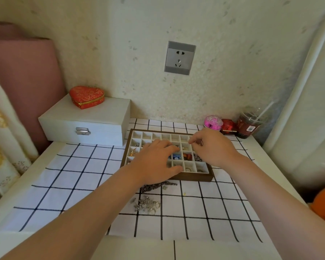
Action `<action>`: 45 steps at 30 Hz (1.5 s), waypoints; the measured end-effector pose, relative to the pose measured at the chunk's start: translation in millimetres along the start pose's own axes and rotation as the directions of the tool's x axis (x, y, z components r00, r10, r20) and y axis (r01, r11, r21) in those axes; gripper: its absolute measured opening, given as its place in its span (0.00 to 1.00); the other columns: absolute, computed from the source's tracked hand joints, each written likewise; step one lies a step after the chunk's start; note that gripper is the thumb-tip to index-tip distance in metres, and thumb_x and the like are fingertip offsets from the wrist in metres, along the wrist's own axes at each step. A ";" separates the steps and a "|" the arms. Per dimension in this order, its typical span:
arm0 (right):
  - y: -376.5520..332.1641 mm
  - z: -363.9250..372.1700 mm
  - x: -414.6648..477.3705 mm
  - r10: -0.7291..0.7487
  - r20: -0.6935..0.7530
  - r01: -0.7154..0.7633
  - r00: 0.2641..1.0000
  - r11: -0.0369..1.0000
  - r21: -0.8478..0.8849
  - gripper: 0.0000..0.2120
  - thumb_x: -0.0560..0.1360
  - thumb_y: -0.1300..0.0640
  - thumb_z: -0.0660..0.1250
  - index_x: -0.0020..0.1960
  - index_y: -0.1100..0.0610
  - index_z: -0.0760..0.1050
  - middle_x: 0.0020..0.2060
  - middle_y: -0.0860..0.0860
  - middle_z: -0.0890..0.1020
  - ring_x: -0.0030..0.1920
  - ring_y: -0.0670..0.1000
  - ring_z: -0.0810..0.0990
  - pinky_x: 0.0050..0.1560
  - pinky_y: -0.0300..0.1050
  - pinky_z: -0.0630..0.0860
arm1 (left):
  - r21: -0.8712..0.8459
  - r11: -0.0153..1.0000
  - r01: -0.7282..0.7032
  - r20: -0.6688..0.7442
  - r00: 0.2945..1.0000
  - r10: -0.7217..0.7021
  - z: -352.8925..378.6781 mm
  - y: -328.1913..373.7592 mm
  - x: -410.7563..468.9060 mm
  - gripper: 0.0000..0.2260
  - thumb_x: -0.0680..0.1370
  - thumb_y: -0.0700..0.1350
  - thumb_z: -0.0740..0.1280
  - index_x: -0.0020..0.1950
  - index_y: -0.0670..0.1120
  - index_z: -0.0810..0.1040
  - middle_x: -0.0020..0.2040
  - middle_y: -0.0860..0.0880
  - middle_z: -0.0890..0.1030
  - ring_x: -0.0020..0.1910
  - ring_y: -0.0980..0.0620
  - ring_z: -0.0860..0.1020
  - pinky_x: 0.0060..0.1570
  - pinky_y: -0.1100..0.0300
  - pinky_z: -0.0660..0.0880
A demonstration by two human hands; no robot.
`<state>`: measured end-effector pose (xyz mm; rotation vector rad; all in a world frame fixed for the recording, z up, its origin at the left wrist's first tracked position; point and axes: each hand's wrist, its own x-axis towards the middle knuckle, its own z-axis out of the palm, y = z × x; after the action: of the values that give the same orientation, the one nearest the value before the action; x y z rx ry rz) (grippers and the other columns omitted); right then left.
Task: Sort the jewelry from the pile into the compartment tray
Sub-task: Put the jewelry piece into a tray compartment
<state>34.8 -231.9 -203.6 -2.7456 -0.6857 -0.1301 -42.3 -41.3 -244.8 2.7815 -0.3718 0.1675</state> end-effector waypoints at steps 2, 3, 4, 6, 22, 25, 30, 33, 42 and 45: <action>-5.3 -5.9 -16.3 -0.064 0.009 0.064 0.998 0.997 0.050 0.08 0.78 0.53 0.67 0.53 0.44 0.83 0.47 0.41 0.79 0.44 0.43 0.77 0.48 0.47 0.78 | -0.007 0.998 -0.055 -0.078 0.996 0.054 -2.5 6.4 -6.6 0.22 0.77 0.61 0.64 0.70 0.56 0.73 0.61 0.55 0.74 0.61 0.55 0.69 0.62 0.54 0.68; -8.6 -8.2 -25.3 -0.093 0.034 0.090 0.995 0.993 0.080 0.07 0.77 0.53 0.68 0.51 0.44 0.83 0.47 0.41 0.80 0.44 0.42 0.78 0.49 0.48 0.78 | -0.013 0.997 -0.080 -0.099 0.992 0.078 -3.6 9.2 -10.6 0.20 0.77 0.60 0.65 0.67 0.56 0.75 0.57 0.56 0.75 0.56 0.56 0.68 0.56 0.57 0.68; -11.3 -9.9 -34.5 -0.116 0.072 0.108 0.991 0.988 0.109 0.06 0.76 0.53 0.69 0.49 0.43 0.83 0.45 0.40 0.81 0.45 0.41 0.79 0.50 0.47 0.79 | -0.020 0.994 -0.104 -0.108 0.989 0.101 -4.5 11.3 -14.9 0.17 0.77 0.59 0.66 0.64 0.56 0.77 0.54 0.57 0.74 0.53 0.58 0.67 0.51 0.60 0.67; -15.9 -12.0 -52.5 -0.145 0.182 0.120 0.972 0.983 0.141 0.06 0.75 0.53 0.71 0.48 0.42 0.83 0.43 0.38 0.82 0.46 0.40 0.80 0.51 0.44 0.79 | -0.024 0.989 -0.146 -0.100 0.985 0.143 -5.8 14.0 -24.1 0.13 0.77 0.57 0.67 0.60 0.56 0.79 0.49 0.58 0.73 0.49 0.58 0.67 0.46 0.61 0.65; -25.6 19.4 -83.2 -0.223 0.298 0.234 0.928 0.972 -0.001 0.06 0.77 0.50 0.69 0.52 0.46 0.84 0.48 0.42 0.84 0.47 0.43 0.80 0.49 0.44 0.78 | 0.008 0.997 -0.073 0.067 0.995 0.072 -4.9 35.2 -58.0 0.12 0.79 0.54 0.67 0.61 0.57 0.80 0.53 0.59 0.81 0.52 0.61 0.75 0.53 0.64 0.72; -26.0 16.4 -80.0 -0.224 0.238 0.224 0.945 0.974 0.028 0.05 0.77 0.50 0.70 0.49 0.46 0.84 0.43 0.42 0.83 0.44 0.43 0.79 0.46 0.43 0.76 | -0.130 0.991 0.044 0.076 0.997 -0.034 -4.4 37.0 -55.3 0.09 0.79 0.53 0.67 0.58 0.57 0.81 0.51 0.59 0.82 0.48 0.63 0.76 0.51 0.65 0.74; -24.4 12.7 -73.6 -0.184 -0.019 0.181 0.983 0.932 0.313 0.01 0.74 0.51 0.74 0.44 0.46 0.84 0.39 0.40 0.78 0.41 0.39 0.76 0.43 0.36 0.70 | -0.619 0.734 0.280 0.083 0.952 -0.293 -15.8 46.4 -49.2 0.05 0.81 0.48 0.65 0.52 0.54 0.80 0.47 0.55 0.83 0.45 0.59 0.79 0.48 0.63 0.76; -27.6 8.6 -72.2 -0.134 -0.095 0.164 0.986 0.828 0.536 0.04 0.73 0.54 0.75 0.43 0.45 0.84 0.39 0.39 0.80 0.39 0.41 0.77 0.41 0.33 0.70 | -0.789 0.500 0.358 0.160 0.905 -0.395 -26.5 52.0 -47.9 0.06 0.82 0.48 0.64 0.53 0.54 0.80 0.48 0.55 0.85 0.41 0.59 0.80 0.42 0.65 0.72; -37.1 -5.3 -68.8 -0.019 -0.161 0.138 0.987 0.624 0.769 0.04 0.72 0.61 0.77 0.46 0.54 0.85 0.37 0.47 0.84 0.29 0.39 0.76 0.32 0.29 0.70 | -0.924 -0.059 0.379 0.377 0.871 -0.313 -28.2 48.0 -44.0 0.09 0.80 0.47 0.67 0.57 0.49 0.83 0.45 0.53 0.85 0.36 0.58 0.77 0.33 0.65 0.66; -35.4 -5.9 -64.5 -0.012 -0.172 0.138 0.985 0.657 0.742 0.05 0.72 0.59 0.77 0.42 0.49 0.84 0.37 0.46 0.86 0.29 0.39 0.76 0.32 0.30 0.70 | -0.922 -0.076 0.380 0.385 0.873 -0.299 -27.8 45.9 -39.7 0.11 0.79 0.48 0.68 0.59 0.48 0.83 0.43 0.54 0.84 0.36 0.58 0.77 0.31 0.67 0.67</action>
<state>-38.8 -232.7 -198.7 -1.8736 -0.6233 -0.0517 -95.0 -64.5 -210.9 1.2542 0.2368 -0.2571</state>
